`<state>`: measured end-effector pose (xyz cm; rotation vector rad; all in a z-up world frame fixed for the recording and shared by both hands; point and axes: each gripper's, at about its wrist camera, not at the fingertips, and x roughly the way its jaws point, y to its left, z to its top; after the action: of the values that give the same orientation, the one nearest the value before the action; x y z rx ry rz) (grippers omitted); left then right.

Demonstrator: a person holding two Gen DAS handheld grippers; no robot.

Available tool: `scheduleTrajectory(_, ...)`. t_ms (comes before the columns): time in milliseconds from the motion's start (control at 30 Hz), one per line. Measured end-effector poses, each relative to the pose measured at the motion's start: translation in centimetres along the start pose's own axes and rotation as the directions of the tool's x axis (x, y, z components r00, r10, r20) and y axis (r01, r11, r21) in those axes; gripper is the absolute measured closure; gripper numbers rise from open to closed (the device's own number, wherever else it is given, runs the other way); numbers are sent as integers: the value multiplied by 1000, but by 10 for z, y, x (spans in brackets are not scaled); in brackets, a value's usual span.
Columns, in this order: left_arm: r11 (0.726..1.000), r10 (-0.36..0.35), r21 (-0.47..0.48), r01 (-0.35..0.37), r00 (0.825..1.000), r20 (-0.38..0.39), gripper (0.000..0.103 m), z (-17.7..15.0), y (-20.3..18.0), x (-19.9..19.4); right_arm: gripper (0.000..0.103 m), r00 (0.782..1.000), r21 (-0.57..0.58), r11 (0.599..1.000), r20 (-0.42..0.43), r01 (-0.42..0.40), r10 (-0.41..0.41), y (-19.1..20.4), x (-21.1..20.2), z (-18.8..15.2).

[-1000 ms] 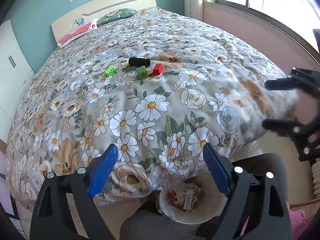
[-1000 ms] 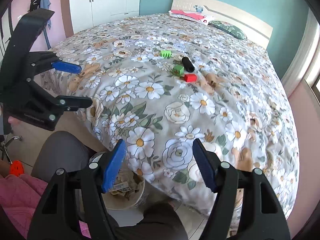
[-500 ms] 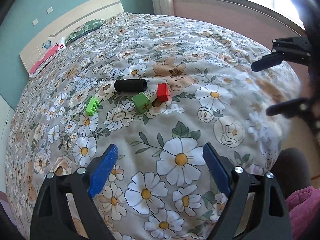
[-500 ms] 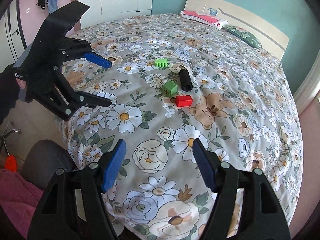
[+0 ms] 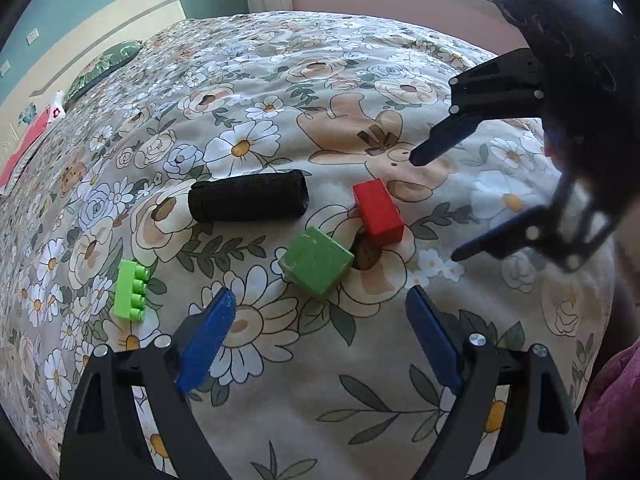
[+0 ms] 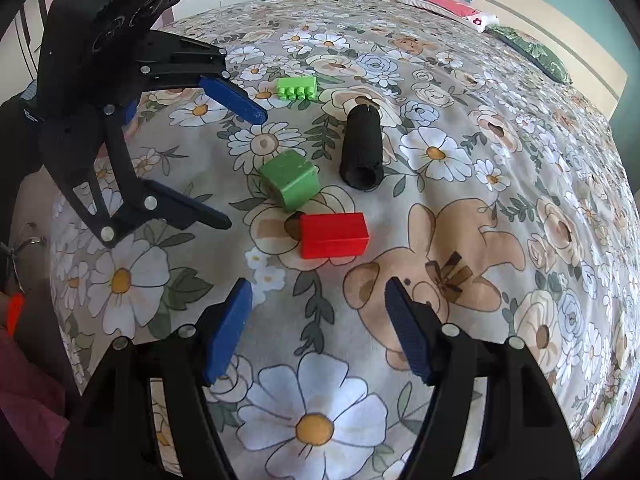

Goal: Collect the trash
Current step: 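Move both tools back to the bed toward the green and red blocks, then grasp the green block with the left tool while the right tool grasps the red block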

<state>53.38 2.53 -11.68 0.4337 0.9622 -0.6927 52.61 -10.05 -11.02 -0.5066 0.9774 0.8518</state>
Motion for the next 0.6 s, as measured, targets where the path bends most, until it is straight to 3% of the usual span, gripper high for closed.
scheduleTrajectory(333, 991, -134, -7, 134, 991, 11, 16, 10, 17, 27, 34, 994, 10, 995, 18, -104, 104, -26, 39, 21)
scheduleTrajectory(533, 989, -139, 43, 139, 990, 1, 35, 13, 7, 33, 43, 992, 19, 992, 36, -124, 124, -30, 39, 20)
scheduleTrajectory(600, 990, -135, 49, 135, 991, -1, 45, 15, 4, 34, 55, 991, 10, 992, 36, -127, 127, -28, 38, 20)
